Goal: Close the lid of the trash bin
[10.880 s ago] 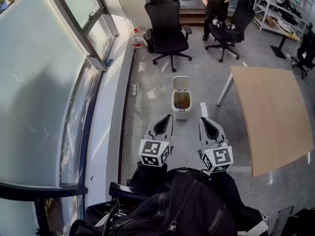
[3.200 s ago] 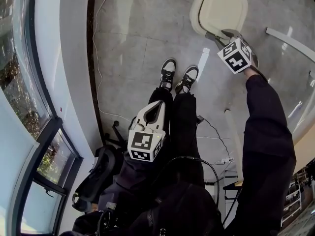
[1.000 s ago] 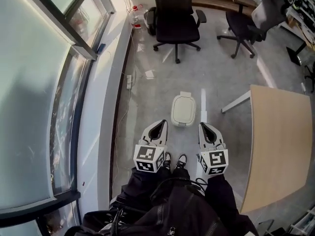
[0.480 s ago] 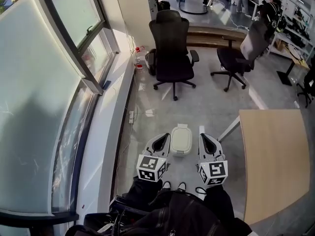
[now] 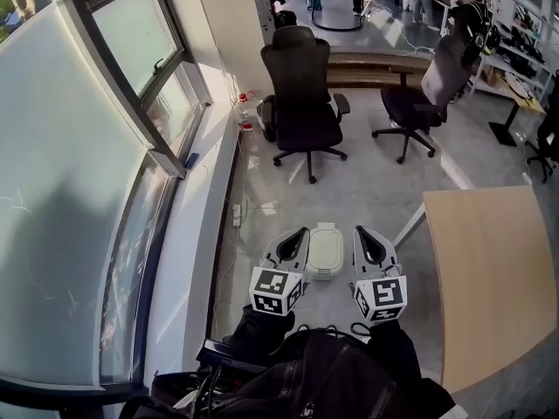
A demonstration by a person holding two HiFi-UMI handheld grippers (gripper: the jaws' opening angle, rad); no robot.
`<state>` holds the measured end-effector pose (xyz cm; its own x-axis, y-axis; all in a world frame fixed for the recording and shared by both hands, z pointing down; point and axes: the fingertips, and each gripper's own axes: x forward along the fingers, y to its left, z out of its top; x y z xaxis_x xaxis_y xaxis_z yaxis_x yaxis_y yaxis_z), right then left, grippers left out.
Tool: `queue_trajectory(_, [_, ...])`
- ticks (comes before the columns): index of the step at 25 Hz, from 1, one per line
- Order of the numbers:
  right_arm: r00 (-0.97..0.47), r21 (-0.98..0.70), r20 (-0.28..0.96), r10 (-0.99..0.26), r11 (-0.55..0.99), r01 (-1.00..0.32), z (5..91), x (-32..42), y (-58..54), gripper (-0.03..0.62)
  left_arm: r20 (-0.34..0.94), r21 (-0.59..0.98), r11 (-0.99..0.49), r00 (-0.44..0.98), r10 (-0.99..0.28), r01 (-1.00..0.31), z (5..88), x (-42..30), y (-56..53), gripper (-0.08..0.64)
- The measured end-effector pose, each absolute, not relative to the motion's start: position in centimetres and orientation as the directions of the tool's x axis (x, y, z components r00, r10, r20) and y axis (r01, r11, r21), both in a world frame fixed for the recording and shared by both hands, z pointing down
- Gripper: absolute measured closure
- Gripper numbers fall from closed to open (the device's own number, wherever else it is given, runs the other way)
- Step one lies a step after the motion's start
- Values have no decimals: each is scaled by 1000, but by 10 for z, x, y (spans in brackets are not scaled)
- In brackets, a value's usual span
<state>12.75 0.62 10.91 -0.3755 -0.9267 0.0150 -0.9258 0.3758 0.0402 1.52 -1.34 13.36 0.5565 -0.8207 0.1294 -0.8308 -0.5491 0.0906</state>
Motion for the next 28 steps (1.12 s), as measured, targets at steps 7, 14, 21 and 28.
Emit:
queue_trajectory(7, [-363,26,-10,-932,363,-931,102,135,3,588,109,82,-549,555,-825,-832,124,19,-19,558])
queue_trajectory(14, [-356,22,-10,-935,355,-935,105,142,1,588,115,80,-546,552,-826,-834,128,22,-23,558])
queue_trajectory(21, [-354,38,-28,-935,352,-935,98,143,-1,588,106,82,-545,551,-828,-835,125,25,-28,558])
queue_trajectory(28, [-365,38,-39,-930,364,-931,95,142,0,588,109,78,-539,544,-832,-839,126,26,-30,558])
